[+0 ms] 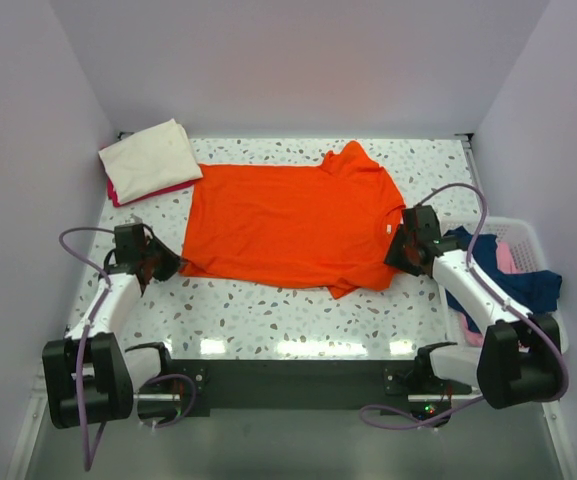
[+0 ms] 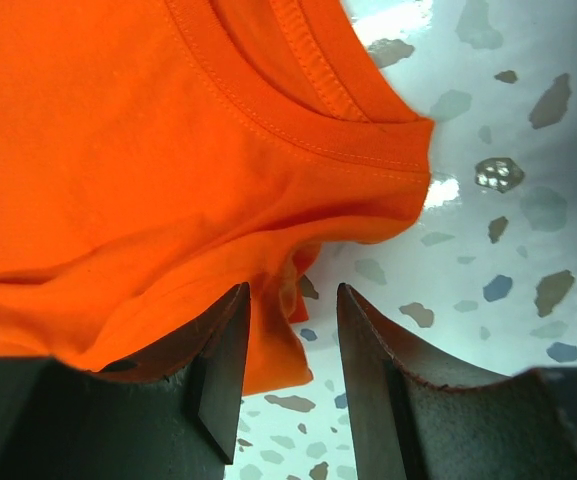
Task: Fold and stack the t-shirts
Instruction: Fold the tshirt
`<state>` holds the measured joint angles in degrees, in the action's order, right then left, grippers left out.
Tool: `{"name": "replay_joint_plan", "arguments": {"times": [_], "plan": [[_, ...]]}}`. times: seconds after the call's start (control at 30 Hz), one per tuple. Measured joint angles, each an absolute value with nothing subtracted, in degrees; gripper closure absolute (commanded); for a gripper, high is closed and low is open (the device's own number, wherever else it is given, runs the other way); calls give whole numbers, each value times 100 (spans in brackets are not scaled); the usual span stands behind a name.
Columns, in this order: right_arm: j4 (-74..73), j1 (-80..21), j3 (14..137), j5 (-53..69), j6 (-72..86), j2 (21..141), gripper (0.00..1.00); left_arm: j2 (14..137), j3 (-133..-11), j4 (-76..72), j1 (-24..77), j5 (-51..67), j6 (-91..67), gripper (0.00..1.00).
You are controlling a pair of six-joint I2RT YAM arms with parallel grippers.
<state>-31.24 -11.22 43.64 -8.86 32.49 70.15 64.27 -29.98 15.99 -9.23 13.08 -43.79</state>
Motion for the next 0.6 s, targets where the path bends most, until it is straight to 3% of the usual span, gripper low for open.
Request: {"name": "replay_joint_plan", "arguments": {"times": [0.07, 0.2, 0.3, 0.6], "plan": [[-3002, -1122, 4309, -788, 3297, 7028, 61, 6366, -2998, 1599, -923, 1310, -4379, 93], [-2847, -1122, 4195, -644, 3393, 7028, 89, 6237, -2998, 1686, -923, 1306, -4379, 94], [-2886, -1122, 4185, -620, 3444, 6993, 100, 6055, -2998, 1887, -923, 1249, -4377, 95], [-3470, -1122, 4209, -648, 3448, 5994, 100, 5666, -2998, 2484, -926, 823, -4359, 94]]}}
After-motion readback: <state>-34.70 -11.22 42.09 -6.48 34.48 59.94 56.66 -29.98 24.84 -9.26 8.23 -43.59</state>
